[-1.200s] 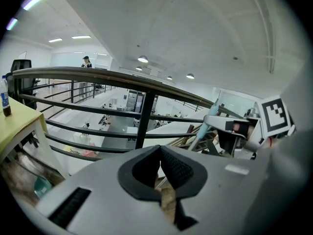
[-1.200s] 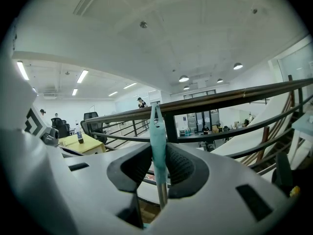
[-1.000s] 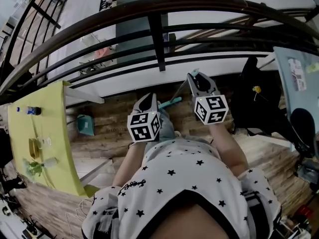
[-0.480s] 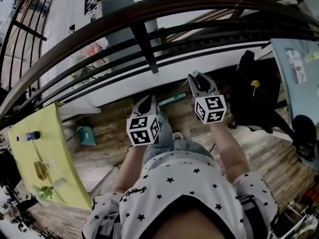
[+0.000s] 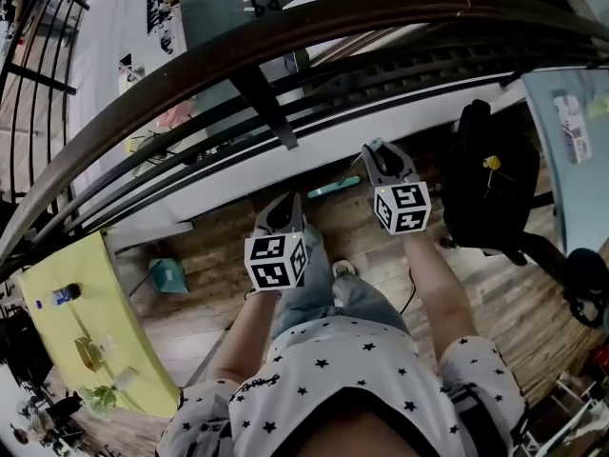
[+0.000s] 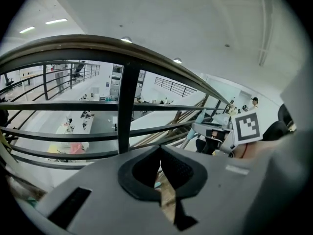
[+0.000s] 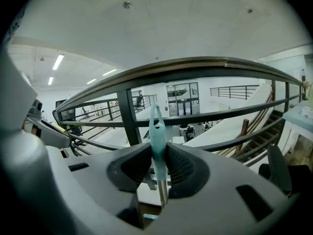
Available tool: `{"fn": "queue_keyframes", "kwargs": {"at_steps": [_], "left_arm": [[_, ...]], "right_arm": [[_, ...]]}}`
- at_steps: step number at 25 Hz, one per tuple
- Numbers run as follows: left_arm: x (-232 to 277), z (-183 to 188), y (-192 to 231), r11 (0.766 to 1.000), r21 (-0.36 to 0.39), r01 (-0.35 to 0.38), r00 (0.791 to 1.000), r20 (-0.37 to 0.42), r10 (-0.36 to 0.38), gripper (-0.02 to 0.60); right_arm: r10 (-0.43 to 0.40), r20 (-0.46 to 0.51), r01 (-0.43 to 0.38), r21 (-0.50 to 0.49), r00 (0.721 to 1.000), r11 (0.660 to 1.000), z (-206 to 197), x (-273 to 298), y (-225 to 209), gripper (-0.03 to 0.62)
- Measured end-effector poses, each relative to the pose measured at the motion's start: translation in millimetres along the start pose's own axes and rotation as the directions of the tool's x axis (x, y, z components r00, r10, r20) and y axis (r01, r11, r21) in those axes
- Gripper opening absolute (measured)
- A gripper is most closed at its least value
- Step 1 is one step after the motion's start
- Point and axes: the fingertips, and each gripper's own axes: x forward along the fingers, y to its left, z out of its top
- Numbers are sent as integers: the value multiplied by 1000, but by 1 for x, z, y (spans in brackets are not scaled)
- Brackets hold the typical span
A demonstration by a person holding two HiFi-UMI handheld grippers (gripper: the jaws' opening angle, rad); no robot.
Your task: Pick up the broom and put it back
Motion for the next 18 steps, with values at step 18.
{"fn": "queue_keyframes", "kwargs": {"at_steps": [18], "left_arm": [[44,-1,30,1000,-14,18,999,-40,-19,12]], "right_arm": [[-51,-73,53,24,996,998,-34,92,-32,83]]}}
